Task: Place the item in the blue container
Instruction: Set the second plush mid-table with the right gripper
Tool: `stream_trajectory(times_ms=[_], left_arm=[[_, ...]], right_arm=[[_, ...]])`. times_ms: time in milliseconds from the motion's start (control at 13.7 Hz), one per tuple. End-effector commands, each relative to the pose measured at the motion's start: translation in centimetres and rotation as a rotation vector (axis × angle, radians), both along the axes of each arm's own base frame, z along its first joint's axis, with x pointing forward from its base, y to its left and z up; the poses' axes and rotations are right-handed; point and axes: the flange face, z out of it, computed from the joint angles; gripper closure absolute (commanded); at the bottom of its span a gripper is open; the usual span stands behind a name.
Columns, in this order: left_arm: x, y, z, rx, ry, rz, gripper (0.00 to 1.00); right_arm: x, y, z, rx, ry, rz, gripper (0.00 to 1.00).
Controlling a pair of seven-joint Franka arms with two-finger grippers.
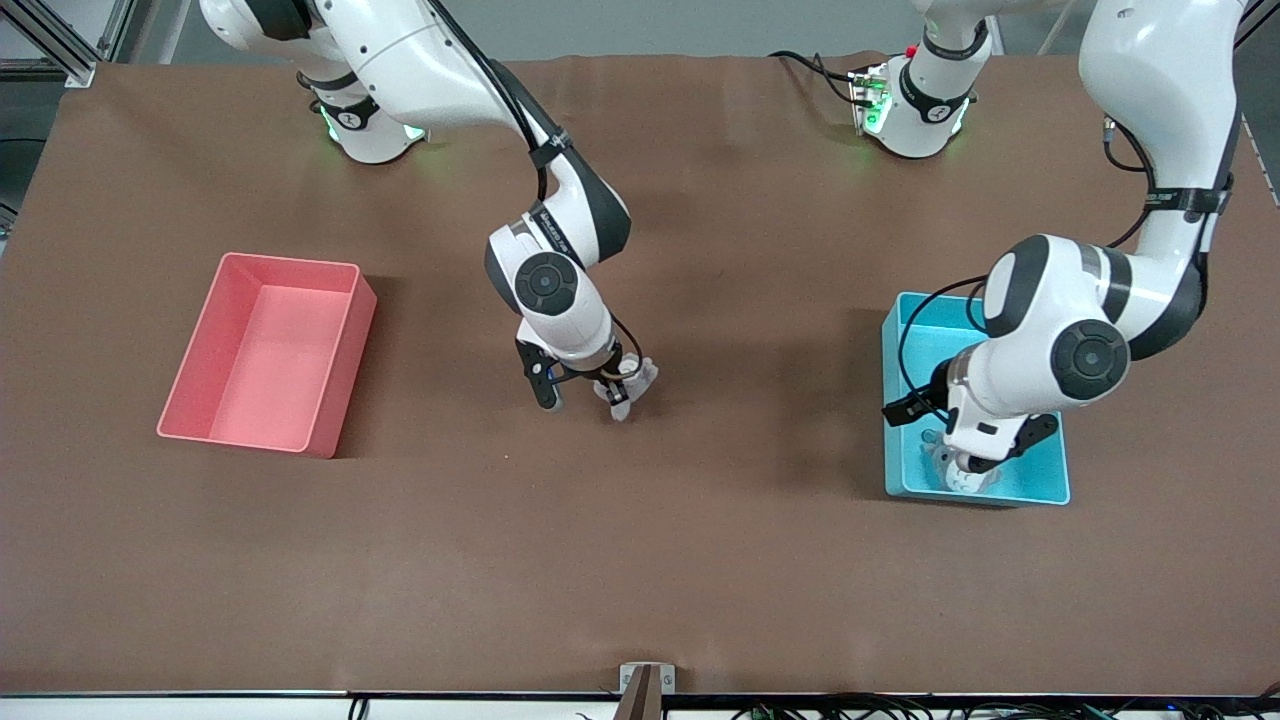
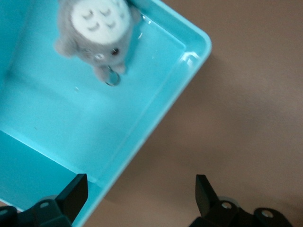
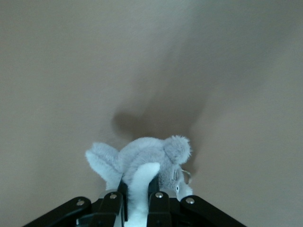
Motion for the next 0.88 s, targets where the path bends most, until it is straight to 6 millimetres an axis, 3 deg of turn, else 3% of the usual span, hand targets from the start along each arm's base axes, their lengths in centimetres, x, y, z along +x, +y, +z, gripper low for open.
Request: stream_trajectory(times_ms=[0, 146, 219, 292, 365, 510, 583, 656, 802], left_arm=[[-0.7, -5.6, -0.7, -0.006, 0.002, 0.074, 0.00], [-1.5, -9.5, -2.0, -0.003, -0.011, 0.148, 0.00], [-1.9, -11.4, -3.0, -0.007, -0.018, 0.193, 0.00], [-2.2, -12.9, -3.9, -0.014, -0.024, 0.229, 0.00], [-2.5, -14.4, -4.8, -0.036, -0.027, 0.275, 0.00], [-2.9, -16.9, -5.6, -0.096, -0.035, 0.352, 0.00], [-3.2, -18.0, -6.0, -0.114, -0.036, 0.380, 0.00], [-3.6, -19.4, -6.2, -0.139, -0.045, 0.414, 0.00], [-4.3, -22.0, -6.8, -0.185, -0.068, 0.491, 0.00]], right_arm=[[0.0, 1.4, -1.8, 0.000, -0.036, -0.030, 0.98], [0.1, 1.3, -2.2, -0.002, -0.042, -0.027, 0.85], [0.2, 1.2, -2.1, -0.004, -0.043, -0.025, 0.64], [0.5, 1.0, -1.7, -0.002, -0.048, -0.026, 0.13], [0.8, 0.7, -1.2, -0.003, -0.057, -0.024, 0.00], [1.9, -0.3, 1.1, -0.028, -0.102, 0.025, 0.00], [3.0, -1.9, 2.1, -0.043, -0.096, 0.042, 0.00], [3.6, -3.2, 4.7, -0.052, -0.085, 0.096, 0.00], [5.3, -8.1, 9.0, -0.078, -0.040, 0.241, 0.00]])
